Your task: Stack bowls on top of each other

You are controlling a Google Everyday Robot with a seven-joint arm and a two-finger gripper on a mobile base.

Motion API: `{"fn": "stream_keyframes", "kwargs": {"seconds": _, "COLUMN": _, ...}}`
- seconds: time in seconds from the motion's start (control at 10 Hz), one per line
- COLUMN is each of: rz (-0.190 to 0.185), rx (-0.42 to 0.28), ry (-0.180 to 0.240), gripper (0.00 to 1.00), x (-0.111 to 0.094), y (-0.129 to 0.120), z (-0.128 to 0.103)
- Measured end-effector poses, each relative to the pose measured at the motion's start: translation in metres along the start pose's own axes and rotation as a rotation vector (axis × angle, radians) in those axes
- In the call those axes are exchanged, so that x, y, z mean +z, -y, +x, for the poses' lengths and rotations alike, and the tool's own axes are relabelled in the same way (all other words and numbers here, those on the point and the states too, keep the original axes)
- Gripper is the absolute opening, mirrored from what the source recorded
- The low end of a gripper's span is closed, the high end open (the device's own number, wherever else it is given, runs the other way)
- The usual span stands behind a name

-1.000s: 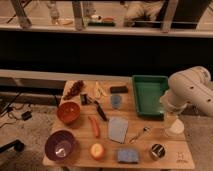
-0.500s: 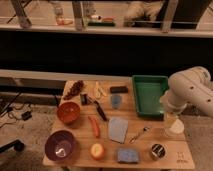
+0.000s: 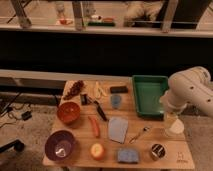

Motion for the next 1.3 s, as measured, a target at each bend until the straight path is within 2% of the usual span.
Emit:
{"fn": "stream_keyframes", "kwargs": {"seconds": 0.5, "rz": 0.002, "rx": -0.005, "ry": 0.009, "gripper": 0.80, "x": 0.001, "y": 0.000, "z": -0.003}}
{"fn": "stream_keyframes", "kwargs": {"seconds": 0.8, "rz": 0.007, "rx": -0.041, "ry": 0.057, "gripper": 0.80, "x": 0.003, "y": 0.005, "z": -0.039}}
{"fn": "stream_keyframes", "kwargs": {"seconds": 1.0, "rz": 0.012, "rx": -0.055, "ry": 0.083, "gripper": 0.80, "x": 0.005, "y": 0.008, "z": -0.053}}
{"fn": "stream_keyframes", "kwargs": {"seconds": 1.3, "rz": 0.031, "rx": -0.090, "ry": 0.126, "gripper": 0.80, "x": 0.008, "y": 0.016, "z": -0.085}}
